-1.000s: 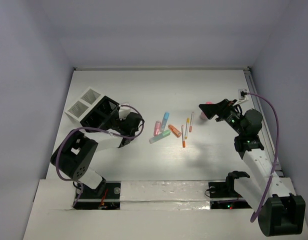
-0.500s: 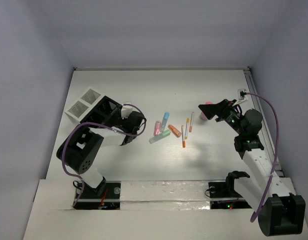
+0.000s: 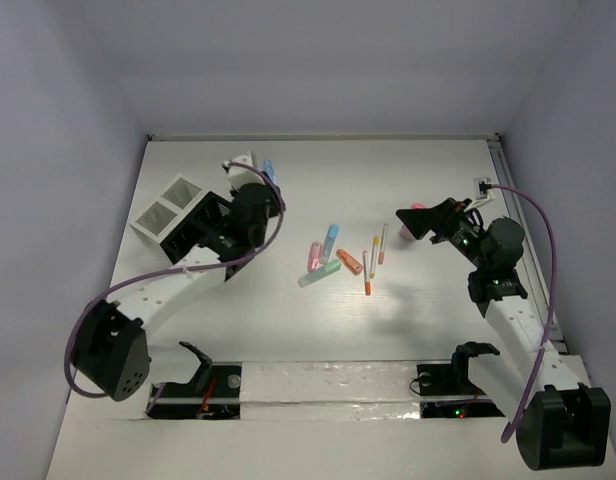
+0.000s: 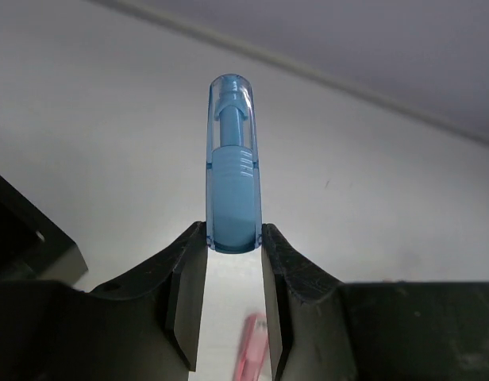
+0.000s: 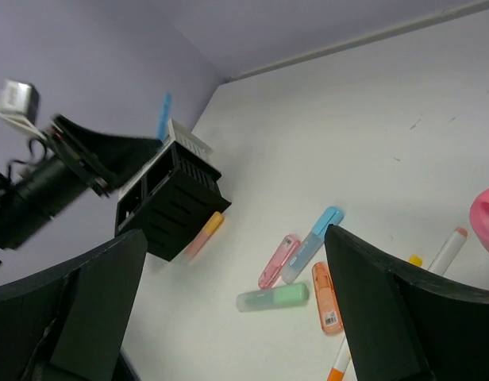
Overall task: Sort the stationery into containers
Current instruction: Place the stationery in the storage box.
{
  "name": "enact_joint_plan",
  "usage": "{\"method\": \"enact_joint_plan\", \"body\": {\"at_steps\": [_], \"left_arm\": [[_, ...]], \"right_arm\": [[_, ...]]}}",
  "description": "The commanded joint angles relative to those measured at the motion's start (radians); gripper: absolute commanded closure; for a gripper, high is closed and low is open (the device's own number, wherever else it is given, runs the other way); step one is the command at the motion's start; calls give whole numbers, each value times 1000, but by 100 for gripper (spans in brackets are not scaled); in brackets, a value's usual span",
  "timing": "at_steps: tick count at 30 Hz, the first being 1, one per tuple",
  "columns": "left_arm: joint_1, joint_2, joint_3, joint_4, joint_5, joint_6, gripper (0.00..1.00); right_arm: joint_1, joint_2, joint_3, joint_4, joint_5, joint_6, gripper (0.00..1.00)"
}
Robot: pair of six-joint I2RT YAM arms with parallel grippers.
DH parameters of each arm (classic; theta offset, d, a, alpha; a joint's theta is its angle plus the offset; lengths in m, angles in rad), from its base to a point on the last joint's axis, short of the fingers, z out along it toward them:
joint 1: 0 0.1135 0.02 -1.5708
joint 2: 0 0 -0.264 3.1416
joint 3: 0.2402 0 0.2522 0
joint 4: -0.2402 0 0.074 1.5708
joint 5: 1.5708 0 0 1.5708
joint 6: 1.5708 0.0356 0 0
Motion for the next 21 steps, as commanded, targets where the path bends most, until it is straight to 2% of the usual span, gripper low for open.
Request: {"method": "enact_joint_plan", "body": {"at_steps": [1,6,11,15,21], "left_arm": [[147,-70,70,-14,82,-24,87],[326,-73,76,2,155,-94,87],[497,12,126,-38,181,-116,87],[566,116,232,-146,225,-75,88],[637,188,283,-224,277,-18,88]], "right_arm": [[10,2,7,63,-24,9,0],[19,-5,10,58,-23,6,0],[28,1,9,70,-26,14,0],[48,25,10,76,-21,14,0],[48,32,12,72,-23,10,0]]}}
